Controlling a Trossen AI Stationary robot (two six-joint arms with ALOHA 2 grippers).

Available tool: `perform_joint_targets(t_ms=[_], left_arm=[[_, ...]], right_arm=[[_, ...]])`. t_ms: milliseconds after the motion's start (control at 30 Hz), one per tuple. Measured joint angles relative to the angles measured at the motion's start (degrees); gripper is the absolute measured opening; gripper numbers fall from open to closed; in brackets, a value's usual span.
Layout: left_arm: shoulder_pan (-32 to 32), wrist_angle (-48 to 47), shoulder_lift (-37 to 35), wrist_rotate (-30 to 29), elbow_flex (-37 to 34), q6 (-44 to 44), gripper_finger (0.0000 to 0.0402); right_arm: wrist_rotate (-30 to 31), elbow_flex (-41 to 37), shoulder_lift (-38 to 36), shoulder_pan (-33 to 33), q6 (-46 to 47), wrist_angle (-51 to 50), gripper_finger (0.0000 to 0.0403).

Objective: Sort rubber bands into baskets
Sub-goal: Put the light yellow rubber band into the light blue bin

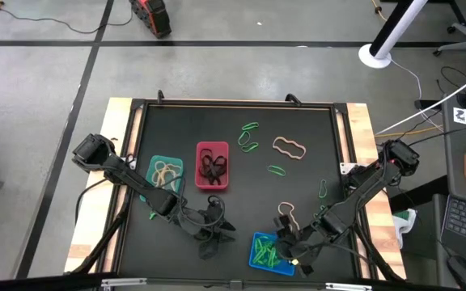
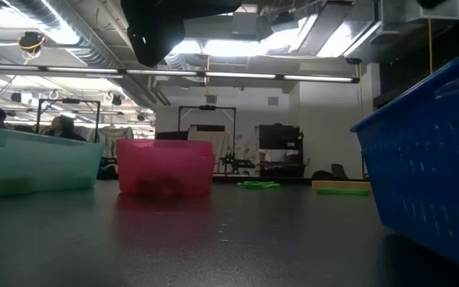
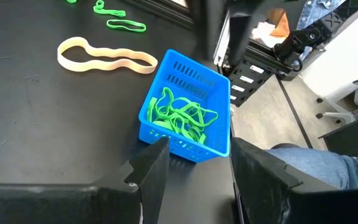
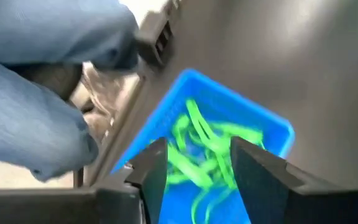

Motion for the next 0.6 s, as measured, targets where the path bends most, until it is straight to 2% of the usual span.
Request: perform_joint_targets(t_ms=[133,400,600], left_arm=[[0.0,0.0,0.0,0.0,0.0,0.0,0.0171],[0.0,0.0,0.0,0.0,0.0,0.0,0.0171],[0.0,0.0,0.0,0.0,0.0,0.0,0.0171]], right_arm=[[0.0,0.0,0.0,-2.3,3.3,-8.1,0.017],[-1.0,0.0,0.0,-9.4,3.5,-27.2,0.017],[-1.0,0.0,0.1,-15.8,3.0,-33.3,0.017]])
